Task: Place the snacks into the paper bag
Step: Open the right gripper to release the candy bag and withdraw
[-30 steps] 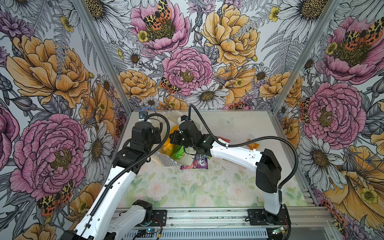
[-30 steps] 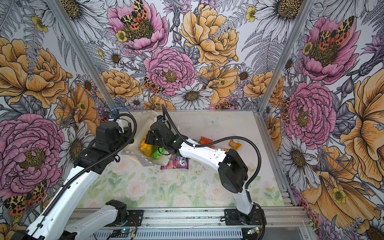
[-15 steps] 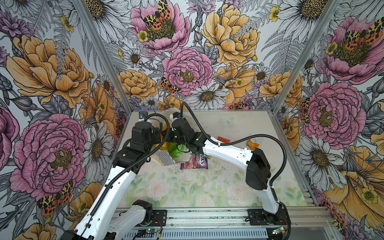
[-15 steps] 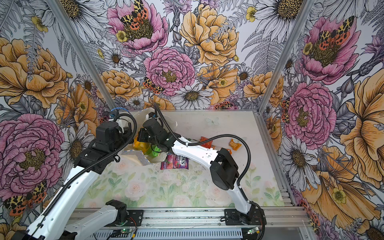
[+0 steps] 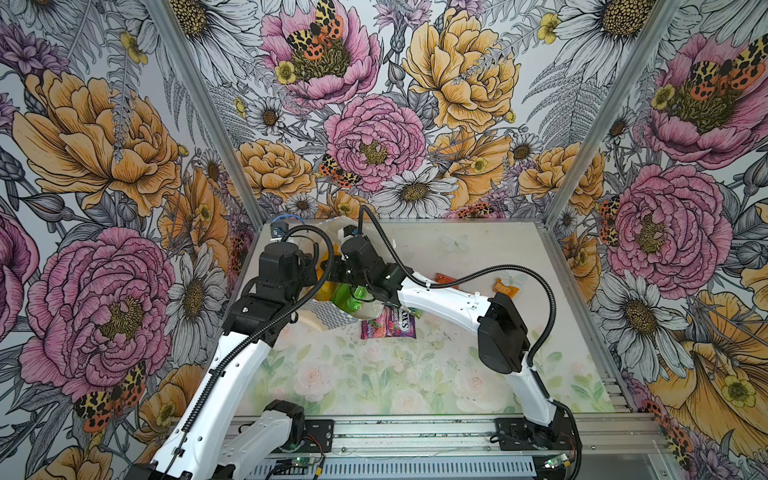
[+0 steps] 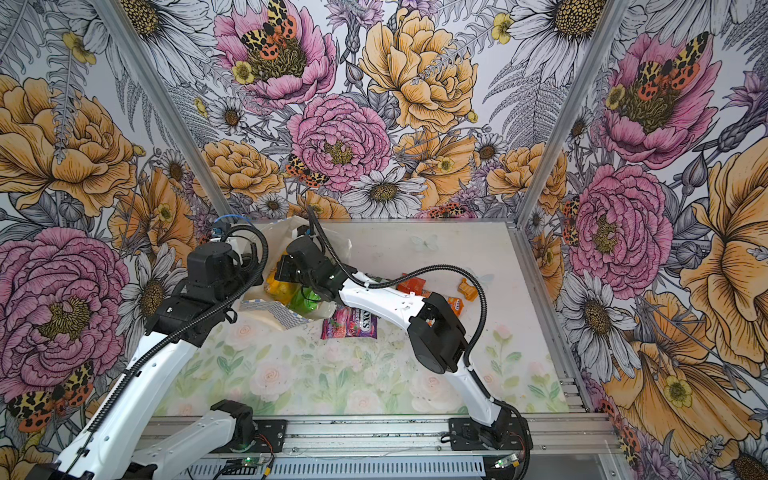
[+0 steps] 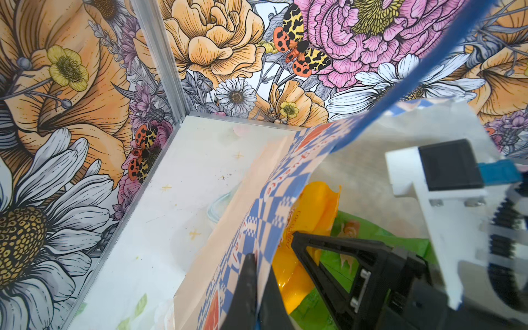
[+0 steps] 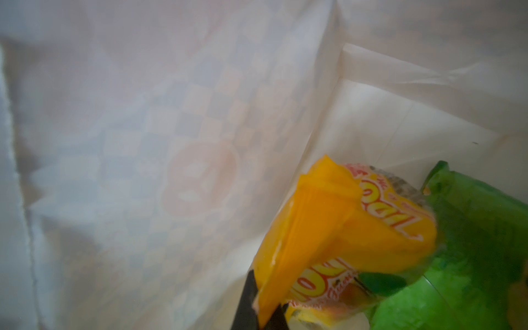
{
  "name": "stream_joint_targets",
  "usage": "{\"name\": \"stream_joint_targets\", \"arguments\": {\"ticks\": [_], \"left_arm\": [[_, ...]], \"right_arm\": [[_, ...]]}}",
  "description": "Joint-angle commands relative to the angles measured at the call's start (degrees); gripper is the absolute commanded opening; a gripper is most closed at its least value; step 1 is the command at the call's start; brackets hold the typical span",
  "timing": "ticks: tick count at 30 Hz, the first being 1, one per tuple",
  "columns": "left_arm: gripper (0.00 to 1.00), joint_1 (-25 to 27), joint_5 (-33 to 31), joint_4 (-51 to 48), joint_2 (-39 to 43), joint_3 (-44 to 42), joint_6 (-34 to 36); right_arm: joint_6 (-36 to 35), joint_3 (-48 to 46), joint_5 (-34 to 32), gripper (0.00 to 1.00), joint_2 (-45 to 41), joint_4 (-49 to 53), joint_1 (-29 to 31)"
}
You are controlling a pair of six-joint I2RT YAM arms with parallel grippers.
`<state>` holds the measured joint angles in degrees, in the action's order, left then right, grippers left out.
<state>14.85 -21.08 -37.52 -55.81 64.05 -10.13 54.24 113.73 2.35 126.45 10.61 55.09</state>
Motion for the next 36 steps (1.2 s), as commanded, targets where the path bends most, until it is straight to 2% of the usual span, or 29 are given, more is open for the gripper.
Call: {"name": "stream_joint_targets", "arguments": {"ticks": [1,4,7,10,16,21,27,32,36], "left_arm": [[0.0,-0.6,0.8,1.7,0.5,-0.3,-0.9],[0.0,-0.8,0.6,1.7,0.4,-0.3,-1.0],[0.0,-1.1,0.5,1.6,0.3,-0.3,-1.0],[0.0,-1.5,0.5,1.6,0.1,-0.3,-1.1],[0.0,-2.7,0.9,1.5,-0.4,-0.2,-1.2],[0.0,-4.9,2.2,1.4,-1.3,0.3,-1.3],[0.0,-9.3,8.2,-1.1,-5.3,4.9,-2.5],[0.0,-13.0,14.1,-3.5,-9.0,7.6,-4.3],[0.0,-16.8,18.2,-4.0,-10.8,7.6,-5.6]], "right_arm": [[0.4,0.3,0.7,0.0,0.0,-5.4,0.3],[0.8,0.6,1.1,0.08,0.3,-3.8,0.0],[1.5,0.6,1.9,0.29,-0.2,-1.8,-0.7],[1.3,1.1,2.1,0.45,-1.6,0.2,-1.1],[-2.1,5.8,2.2,0.61,-3.5,6.6,-1.0],[-5.7,10.4,3.5,0.69,-5.0,12.2,-1.0],[-12.7,15.1,3.8,0.7,-10.5,21.0,-1.8],[-14.5,6.2,4.5,0.71,-21.5,23.1,-5.6],[-16.4,-5.4,0.8,0.71,-31.7,23.0,-8.3]]}}
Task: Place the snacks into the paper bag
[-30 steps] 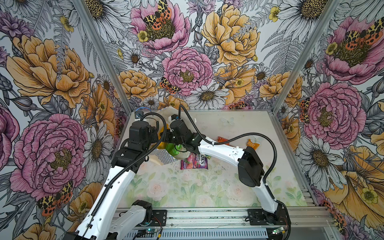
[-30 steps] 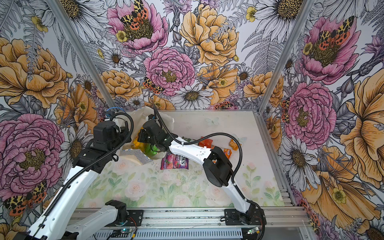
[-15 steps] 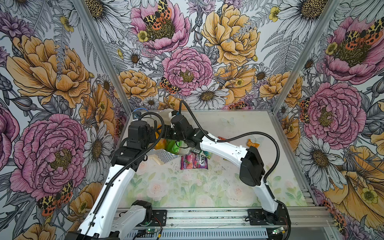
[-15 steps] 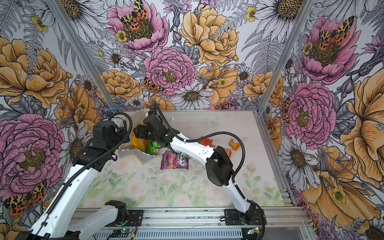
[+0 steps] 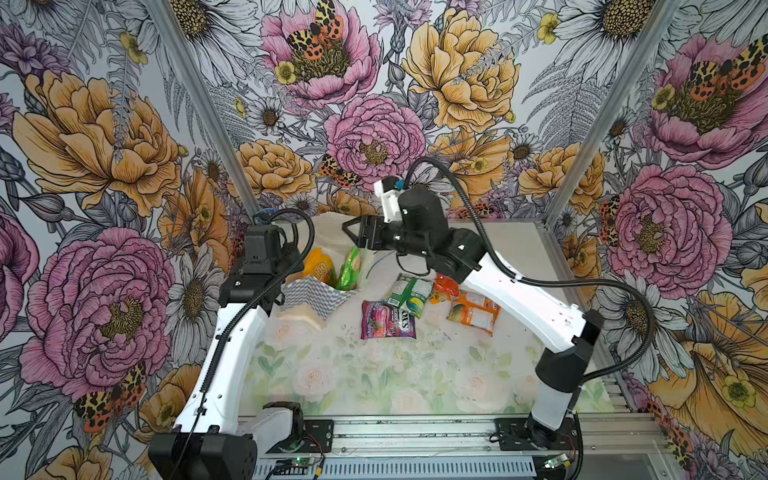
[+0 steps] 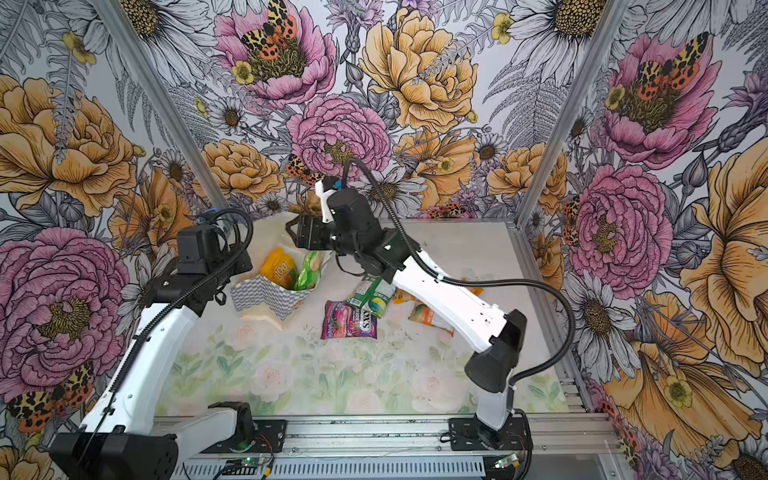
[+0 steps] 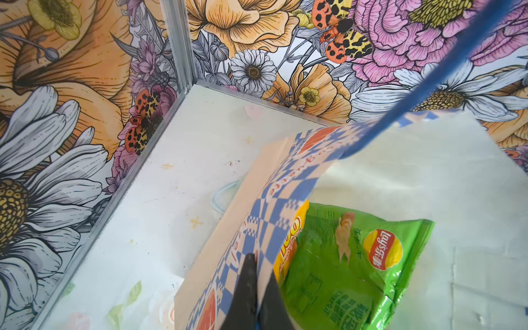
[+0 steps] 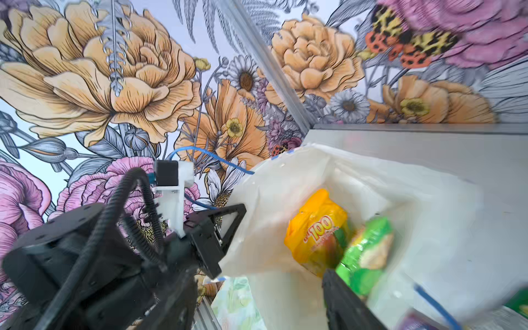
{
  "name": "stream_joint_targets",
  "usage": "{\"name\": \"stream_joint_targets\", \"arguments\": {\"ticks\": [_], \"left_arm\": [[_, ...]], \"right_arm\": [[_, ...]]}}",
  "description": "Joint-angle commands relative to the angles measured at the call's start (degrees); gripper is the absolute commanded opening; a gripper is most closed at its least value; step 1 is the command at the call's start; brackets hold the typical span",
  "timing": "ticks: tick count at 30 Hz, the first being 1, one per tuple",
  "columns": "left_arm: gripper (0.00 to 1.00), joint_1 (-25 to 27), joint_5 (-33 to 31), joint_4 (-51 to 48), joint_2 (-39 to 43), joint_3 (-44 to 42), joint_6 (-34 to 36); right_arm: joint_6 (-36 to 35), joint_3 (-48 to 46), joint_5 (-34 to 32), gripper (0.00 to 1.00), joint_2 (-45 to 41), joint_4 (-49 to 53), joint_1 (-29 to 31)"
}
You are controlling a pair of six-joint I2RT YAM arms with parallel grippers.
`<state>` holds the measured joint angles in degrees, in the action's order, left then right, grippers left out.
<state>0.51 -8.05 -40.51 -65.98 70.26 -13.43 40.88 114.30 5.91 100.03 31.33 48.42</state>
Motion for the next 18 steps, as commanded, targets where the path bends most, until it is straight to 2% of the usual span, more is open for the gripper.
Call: {"name": "stream_joint_targets", "arguments": {"ticks": [1,6,10,14,18], "left_arm": [[0.0,-3.3,6.1,-0.8,-0.9,1.4,-2.6],[0.0,-4.1,8.3,-0.5,-1.1,2.1,-2.3],[0.0,-4.2,7.8,-0.2,0.2,0.6,-1.6],[0.0,-4.9,8.3,-0.2,0.7,-0.6,-1.4],[0.0,-4.8,8.4,-0.1,1.3,-1.2,-1.3]], "right_arm": [[-3.8,-9.4,-4.3,0.73,-8.1,2.2,-2.2],[-6.1,-27.6,-6.7,0.77,-19.8,0.8,-5.7],[-3.3,-42.6,-7.8,0.77,-25.4,-2.0,-6.8],[3.4,-53.1,-4.2,0.77,-25.2,-6.1,-6.8],[10.6,-60.2,-4.2,0.77,-21.9,-10.4,-5.9]]}}
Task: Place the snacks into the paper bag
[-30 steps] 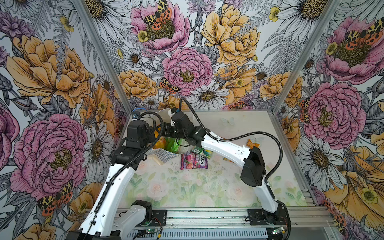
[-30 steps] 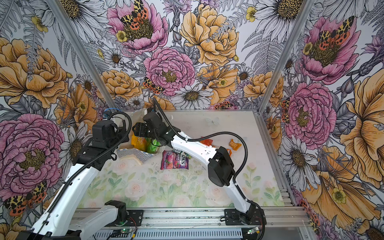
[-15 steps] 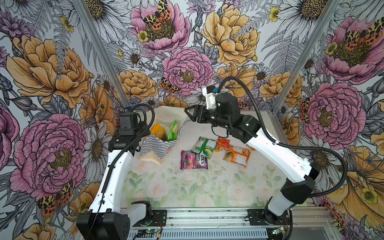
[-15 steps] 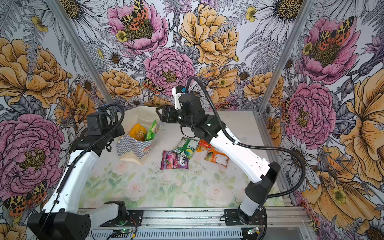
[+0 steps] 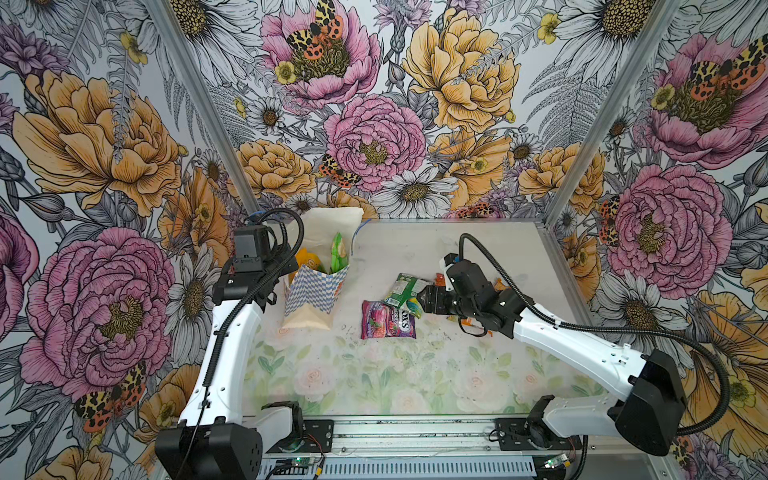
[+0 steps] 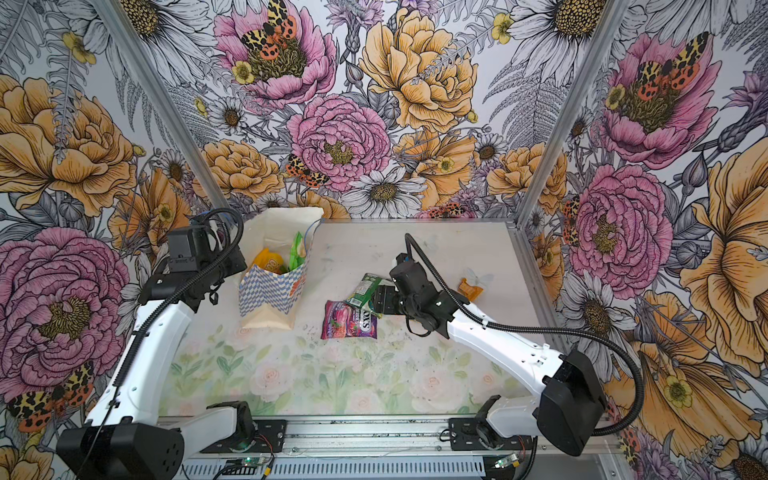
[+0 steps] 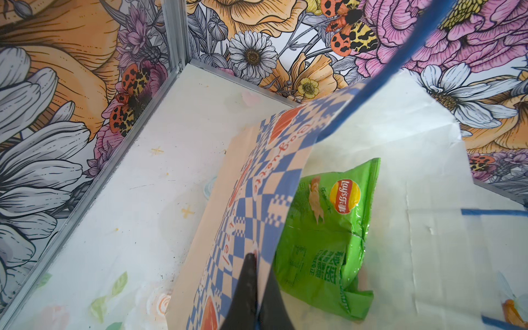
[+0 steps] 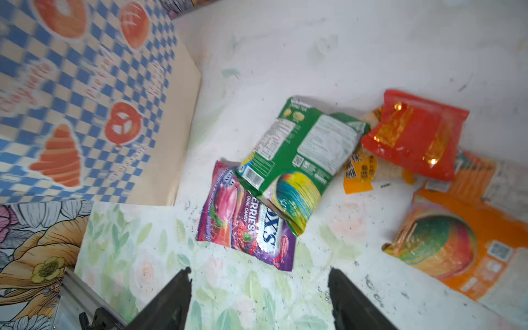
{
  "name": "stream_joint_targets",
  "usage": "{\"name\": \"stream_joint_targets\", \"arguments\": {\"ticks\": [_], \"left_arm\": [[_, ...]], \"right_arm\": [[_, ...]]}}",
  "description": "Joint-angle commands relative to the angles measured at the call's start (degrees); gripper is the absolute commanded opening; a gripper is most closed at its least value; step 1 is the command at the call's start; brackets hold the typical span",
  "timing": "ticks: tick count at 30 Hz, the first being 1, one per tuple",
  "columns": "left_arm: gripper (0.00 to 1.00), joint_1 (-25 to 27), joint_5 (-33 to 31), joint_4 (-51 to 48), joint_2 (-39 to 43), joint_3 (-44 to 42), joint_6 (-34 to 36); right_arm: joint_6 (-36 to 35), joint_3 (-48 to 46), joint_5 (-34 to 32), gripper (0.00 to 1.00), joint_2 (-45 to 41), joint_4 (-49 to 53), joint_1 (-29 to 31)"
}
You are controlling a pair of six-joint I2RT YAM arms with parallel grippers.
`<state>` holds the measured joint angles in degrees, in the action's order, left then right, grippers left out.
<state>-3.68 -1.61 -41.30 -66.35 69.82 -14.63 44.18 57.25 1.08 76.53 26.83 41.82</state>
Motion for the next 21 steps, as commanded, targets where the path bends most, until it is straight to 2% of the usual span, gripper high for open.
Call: {"name": "stream_joint_targets", "arguments": {"ticks": [1,6,21], "left_arm": [[0.0,-0.6,2.0,0.9,1.9,-1.0,-0.3],[0.0,-0.6,2.3,1.2,2.1,-1.5,-0.5],[0.0,-0.4,2.8,1.7,2.7,-2.1,-0.7]], "right_arm": [[8.8,-4.1,0.7,0.77,2.6,-6.5,0.8],[13.8,-5.8,4.7,0.76,9.9,-11.9,1.8],[16.3,-1.0,7.7,0.73,21.9,-13.0,2.4]]}}
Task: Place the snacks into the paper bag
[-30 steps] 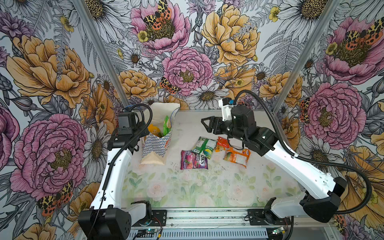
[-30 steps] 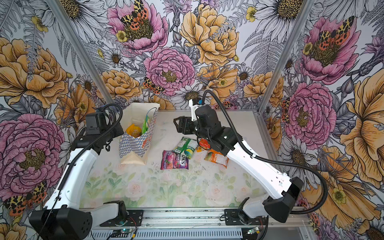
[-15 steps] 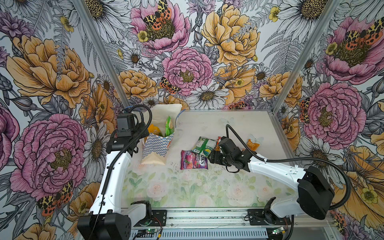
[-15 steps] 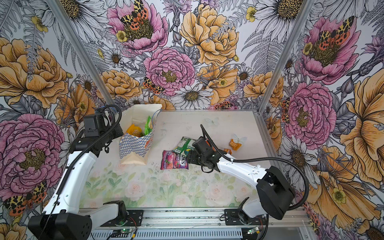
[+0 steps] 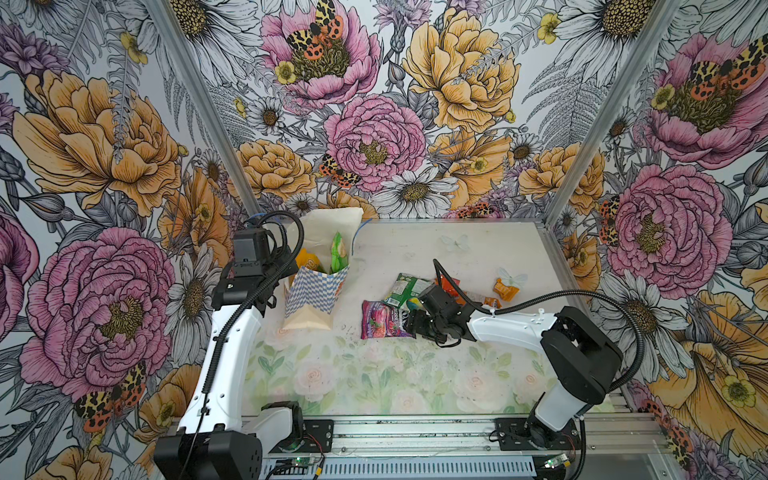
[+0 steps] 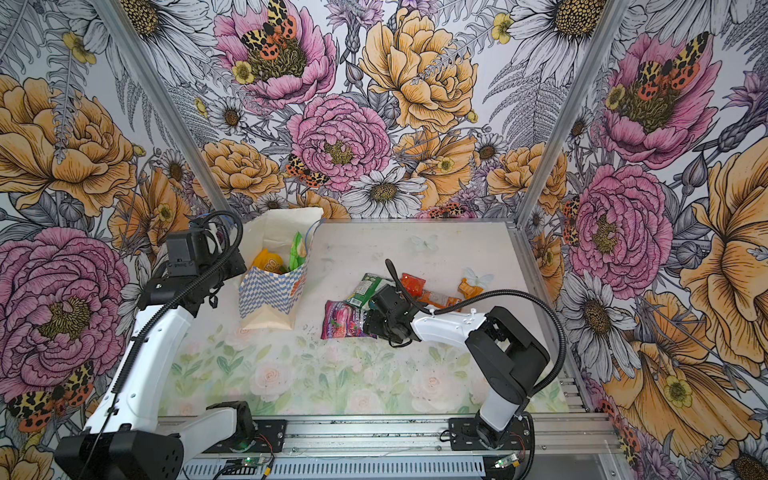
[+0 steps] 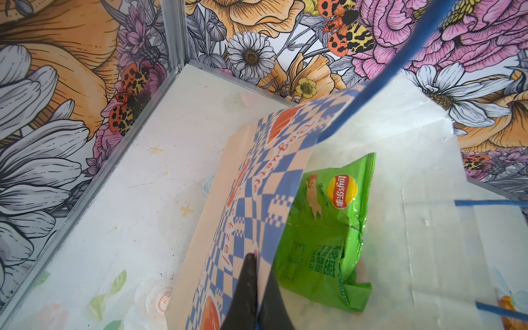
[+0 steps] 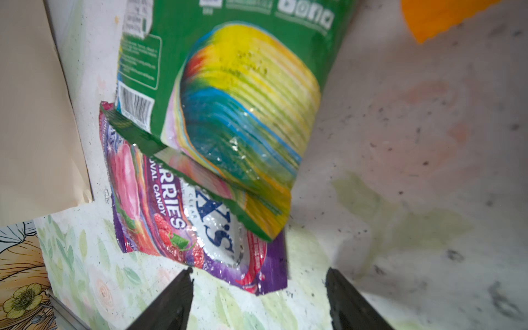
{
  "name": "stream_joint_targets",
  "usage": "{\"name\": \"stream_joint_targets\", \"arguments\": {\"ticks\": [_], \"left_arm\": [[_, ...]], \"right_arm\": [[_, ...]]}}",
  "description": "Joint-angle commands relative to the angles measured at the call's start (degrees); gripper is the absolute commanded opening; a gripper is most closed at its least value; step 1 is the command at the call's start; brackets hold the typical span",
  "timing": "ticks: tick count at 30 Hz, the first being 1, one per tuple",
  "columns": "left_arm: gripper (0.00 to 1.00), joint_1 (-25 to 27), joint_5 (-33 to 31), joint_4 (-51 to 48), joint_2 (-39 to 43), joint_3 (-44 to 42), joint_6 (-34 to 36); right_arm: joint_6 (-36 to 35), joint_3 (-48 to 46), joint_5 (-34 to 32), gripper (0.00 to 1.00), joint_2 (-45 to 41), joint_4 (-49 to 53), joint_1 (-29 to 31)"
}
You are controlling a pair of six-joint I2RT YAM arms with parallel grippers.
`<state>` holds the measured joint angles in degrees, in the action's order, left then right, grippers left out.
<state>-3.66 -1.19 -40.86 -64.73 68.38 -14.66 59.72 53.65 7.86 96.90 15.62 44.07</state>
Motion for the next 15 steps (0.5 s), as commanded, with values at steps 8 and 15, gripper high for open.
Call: {"name": "stream_joint_targets", "arguments": {"ticks": [8,15], "left_arm": [[0.0,-0.6,3.2,1.3,0.8,-0.6,-0.7],[0.0,-0.9,4.8,1.7,0.8,-0.6,-0.9]], "right_arm": [[1.5,5.5,0.4,0.71,5.4,-2.2,-0.9],[0.6,8.3,0.9,0.68,8.3,-2.9,-1.1]]}}
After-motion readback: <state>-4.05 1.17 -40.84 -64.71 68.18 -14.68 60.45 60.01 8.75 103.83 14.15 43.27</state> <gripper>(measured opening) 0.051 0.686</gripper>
